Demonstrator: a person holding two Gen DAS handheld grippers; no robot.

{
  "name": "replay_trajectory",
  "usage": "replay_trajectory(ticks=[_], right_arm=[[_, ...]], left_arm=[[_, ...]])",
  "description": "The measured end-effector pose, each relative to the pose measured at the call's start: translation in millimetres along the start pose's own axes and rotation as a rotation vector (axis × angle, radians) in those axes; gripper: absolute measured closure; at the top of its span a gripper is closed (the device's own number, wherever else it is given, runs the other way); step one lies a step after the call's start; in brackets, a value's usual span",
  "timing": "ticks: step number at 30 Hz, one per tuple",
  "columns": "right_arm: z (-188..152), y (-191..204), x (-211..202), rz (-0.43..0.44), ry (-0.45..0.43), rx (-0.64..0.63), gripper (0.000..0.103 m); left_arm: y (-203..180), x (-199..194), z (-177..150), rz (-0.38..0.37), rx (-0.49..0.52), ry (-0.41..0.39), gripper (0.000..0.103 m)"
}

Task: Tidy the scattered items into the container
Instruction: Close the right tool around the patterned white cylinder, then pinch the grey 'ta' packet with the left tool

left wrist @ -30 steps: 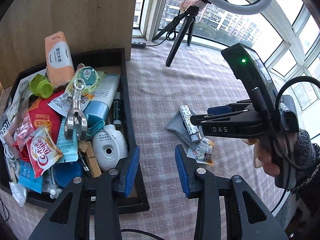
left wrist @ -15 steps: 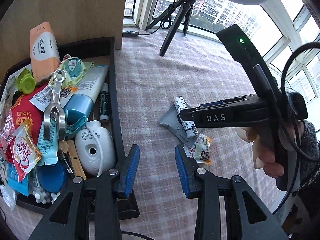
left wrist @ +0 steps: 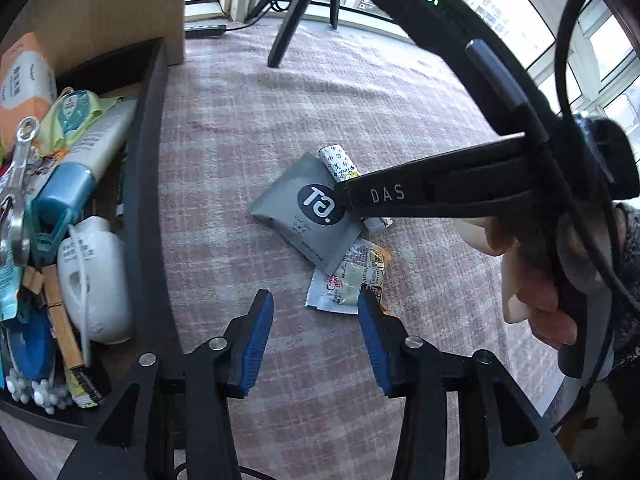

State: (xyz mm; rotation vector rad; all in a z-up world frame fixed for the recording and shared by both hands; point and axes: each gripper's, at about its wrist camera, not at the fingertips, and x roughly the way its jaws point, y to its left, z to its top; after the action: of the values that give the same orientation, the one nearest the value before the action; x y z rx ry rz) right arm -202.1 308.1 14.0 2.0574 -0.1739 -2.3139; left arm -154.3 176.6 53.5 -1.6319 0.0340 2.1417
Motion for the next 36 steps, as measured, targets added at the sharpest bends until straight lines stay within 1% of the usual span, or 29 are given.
replay_trajectory(ticks=[2,5,6,7,9,10,11,12,13,14,15,16,18,19,22,23,24,26,28,30,31,33,35,36], right_arm=[[-3.5,-11.4,-1.7,0.027,-0.001,0.024,0.080],[-7.8,-24.2,-3.1,0.058,0.000,0.053,0.080],[-8.6,-29.0,-3.5,0.077,0.000,0.064,0.080],[-8.9,-33.2,-3.7,0.091,0.000,0.073,0.080],[-10.5,-37.1,-4.1,0.112,-0.001,0.082,0.080],[-10.6,-42.6,-4.5,0.121,-0.001,0.090,0.080],[-9.8,-51.8,-5.7,0.129,-0.001,0.105,0.080],[-8.6,-60.8,-8.6,0.131,-0.007,0.115,0.080],[-6.3,-73.8,-13.0,0.121,-0.021,0.104,0.080],[-2.0,-76.6,-18.0,0.101,-0.037,0.087,0.080],[3.4,-66.9,-22.7,0.081,-0.050,0.078,0.080],[6.2,-66.7,-25.9,0.079,-0.055,0.083,0.080],[8.0,-77.0,-29.8,0.112,-0.049,0.113,0.080],[8.3,-82.9,-31.8,0.120,-0.048,0.128,0.080],[5.3,-99.4,-38.8,0.114,-0.053,0.146,0.080],[3.6,-104.2,-41.1,0.115,-0.053,0.154,0.080],[1.4,-109.6,-42.8,0.119,-0.055,0.162,0.080],[-7.6,-102.6,-45.9,0.121,-0.055,0.186,0.080],[-11.5,-113.1,-48.6,0.126,-0.056,0.212,0.080],[-12.3,-118.7,-48.7,0.131,-0.062,0.231,0.080],[-13.4,-119.1,-46.1,0.130,-0.066,0.235,0.080],[-16.0,-118.6,-46.5,0.126,-0.073,0.239,0.080],[-18.1,-114.8,-46.1,0.137,-0.071,0.241,0.080],[-16.9,-113.4,-44.3,0.139,-0.069,0.241,0.080]], left_arm=[[-4.5,12.8,8.7,0.046,-0.001,0.013,0.056],[-0.5,31.1,23.0,0.105,-0.049,0.037,0.055],[0.8,34.4,27.1,0.108,-0.062,0.032,0.053],[1.3,36.1,31.3,0.107,-0.071,0.019,0.046],[0.2,40.0,38.6,0.102,-0.071,0.006,0.039],[-1.4,41.7,41.6,0.107,-0.063,0.003,0.037],[-2.3,42.7,43.5,0.119,-0.057,0.007,0.038],[-1.7,42.2,44.4,0.124,-0.060,0.011,0.040],[0.0,40.0,45.2,0.120,-0.066,0.007,0.042],[1.8,37.3,46.7,0.126,-0.066,-0.004,0.042],[3.5,35.4,49.5,0.145,-0.065,-0.017,0.042],[4.2,35.3,53.3,0.152,-0.057,-0.019,0.041],[-1.5,42.6,61.5,0.149,0.015,0.018,0.040],[-7.9,47.4,62.7,0.168,0.082,0.040,0.040],[-29.8,54.5,64.5,0.218,0.327,0.087,0.040],[-35.2,53.3,64.7,0.235,0.390,0.095,0.040],[-39.7,51.4,65.0,0.240,0.443,0.102,0.040],[-46.9,50.8,65.8,0.254,0.533,0.121,0.038],[-50.8,57.8,66.4,0.277,0.595,0.159,0.036],[-53.1,64.9,68.2,0.280,0.619,0.180,0.034],[-53.4,66.8,71.0,0.268,0.622,0.180,0.028],[-47.4,71.1,78.9,0.238,0.565,0.197,0.021],[-40.9,74.1,84.8,0.180,0.503,0.221,0.021],[-39.3,74.3,85.9,0.157,0.486,0.226,0.024]])
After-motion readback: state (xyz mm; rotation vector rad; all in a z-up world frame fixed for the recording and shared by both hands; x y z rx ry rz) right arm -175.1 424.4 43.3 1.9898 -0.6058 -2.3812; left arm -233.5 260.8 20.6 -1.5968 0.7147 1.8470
